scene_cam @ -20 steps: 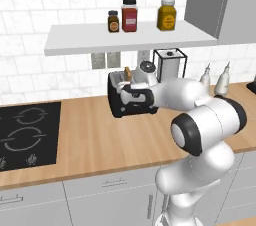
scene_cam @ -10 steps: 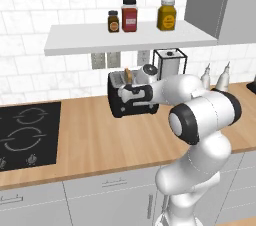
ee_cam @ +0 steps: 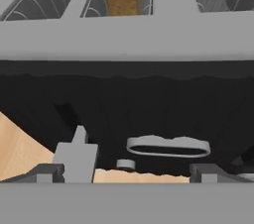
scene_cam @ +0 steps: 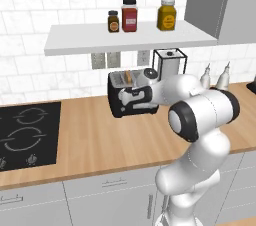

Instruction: Start the toaster. Once the lever pops up, take the bread to the plate on the dining counter.

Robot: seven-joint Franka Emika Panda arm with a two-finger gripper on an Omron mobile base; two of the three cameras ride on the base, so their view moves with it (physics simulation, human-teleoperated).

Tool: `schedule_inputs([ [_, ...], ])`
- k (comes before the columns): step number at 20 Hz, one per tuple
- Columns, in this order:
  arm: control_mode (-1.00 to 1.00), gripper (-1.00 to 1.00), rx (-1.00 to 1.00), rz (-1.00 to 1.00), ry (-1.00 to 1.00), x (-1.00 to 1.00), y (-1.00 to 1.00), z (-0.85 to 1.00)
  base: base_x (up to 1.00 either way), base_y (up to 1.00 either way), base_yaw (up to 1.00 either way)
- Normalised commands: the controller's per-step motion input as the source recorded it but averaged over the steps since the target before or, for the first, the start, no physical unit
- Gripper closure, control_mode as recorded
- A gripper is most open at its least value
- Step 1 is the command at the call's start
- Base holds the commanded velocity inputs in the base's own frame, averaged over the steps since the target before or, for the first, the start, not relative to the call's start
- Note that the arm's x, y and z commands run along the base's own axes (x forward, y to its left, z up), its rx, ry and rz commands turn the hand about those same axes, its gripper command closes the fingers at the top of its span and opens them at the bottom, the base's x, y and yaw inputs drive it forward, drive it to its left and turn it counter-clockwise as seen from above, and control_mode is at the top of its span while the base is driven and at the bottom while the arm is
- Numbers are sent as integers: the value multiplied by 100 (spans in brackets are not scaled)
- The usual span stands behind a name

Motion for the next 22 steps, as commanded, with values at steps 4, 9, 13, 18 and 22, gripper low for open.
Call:
schedule_inputs([
  [4,-100,-100,0,0,0,0,0,-27,0,0,0],
  [9,-100,-100,0,0,0,0,0,-26,0,0,0],
  [13,-100,-100,0,0,0,0,1,-14,0,0,0],
  [18,-100,-100,0,0,0,0,1,-11,0,0,0],
  [22,-100,-100,0,0,0,0,0,0,0,0,0],
])
